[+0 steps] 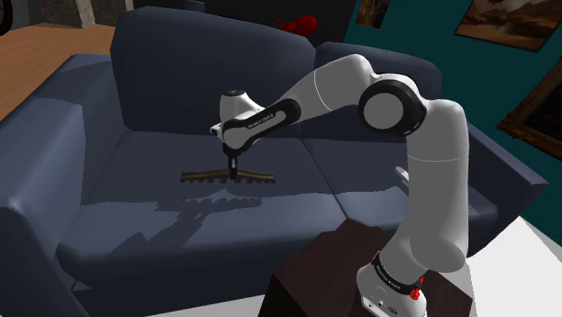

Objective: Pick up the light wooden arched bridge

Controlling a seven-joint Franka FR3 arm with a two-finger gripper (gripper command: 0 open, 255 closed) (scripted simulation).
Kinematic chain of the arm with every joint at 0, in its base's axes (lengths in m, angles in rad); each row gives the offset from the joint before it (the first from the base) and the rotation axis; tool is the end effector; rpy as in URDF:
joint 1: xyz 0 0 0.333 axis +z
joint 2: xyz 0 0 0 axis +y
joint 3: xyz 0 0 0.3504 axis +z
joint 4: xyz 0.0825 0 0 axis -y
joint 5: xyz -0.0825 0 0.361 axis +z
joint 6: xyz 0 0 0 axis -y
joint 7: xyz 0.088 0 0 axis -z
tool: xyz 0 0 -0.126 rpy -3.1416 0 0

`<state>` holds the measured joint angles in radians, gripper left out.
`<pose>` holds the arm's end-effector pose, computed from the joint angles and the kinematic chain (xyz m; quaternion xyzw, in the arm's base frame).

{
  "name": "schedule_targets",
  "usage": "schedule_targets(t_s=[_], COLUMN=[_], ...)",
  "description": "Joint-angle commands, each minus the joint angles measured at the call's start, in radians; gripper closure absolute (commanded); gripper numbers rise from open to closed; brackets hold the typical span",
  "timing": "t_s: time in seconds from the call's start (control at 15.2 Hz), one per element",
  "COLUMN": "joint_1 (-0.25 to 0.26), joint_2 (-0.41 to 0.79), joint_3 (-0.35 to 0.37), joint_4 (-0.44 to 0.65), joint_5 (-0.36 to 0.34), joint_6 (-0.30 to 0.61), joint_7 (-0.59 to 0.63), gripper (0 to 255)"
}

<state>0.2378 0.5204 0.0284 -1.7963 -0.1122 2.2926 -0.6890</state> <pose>0.6306 0.1659 0.2837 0.8705 0.4908 -0.0187 0.0313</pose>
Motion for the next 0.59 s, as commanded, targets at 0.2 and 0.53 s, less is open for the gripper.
schedule_targets(t_s=[0.2,0.53], joint_1=[-0.002,-0.002], joint_2=[-0.044,-0.068], joint_3=[0.002,0.004], joint_4=[0.008,0.017], joint_5=[0.005,0.008], joint_6=[-0.051,-0.084], joint_7=[-0.007,-0.01], gripper=[255,255])
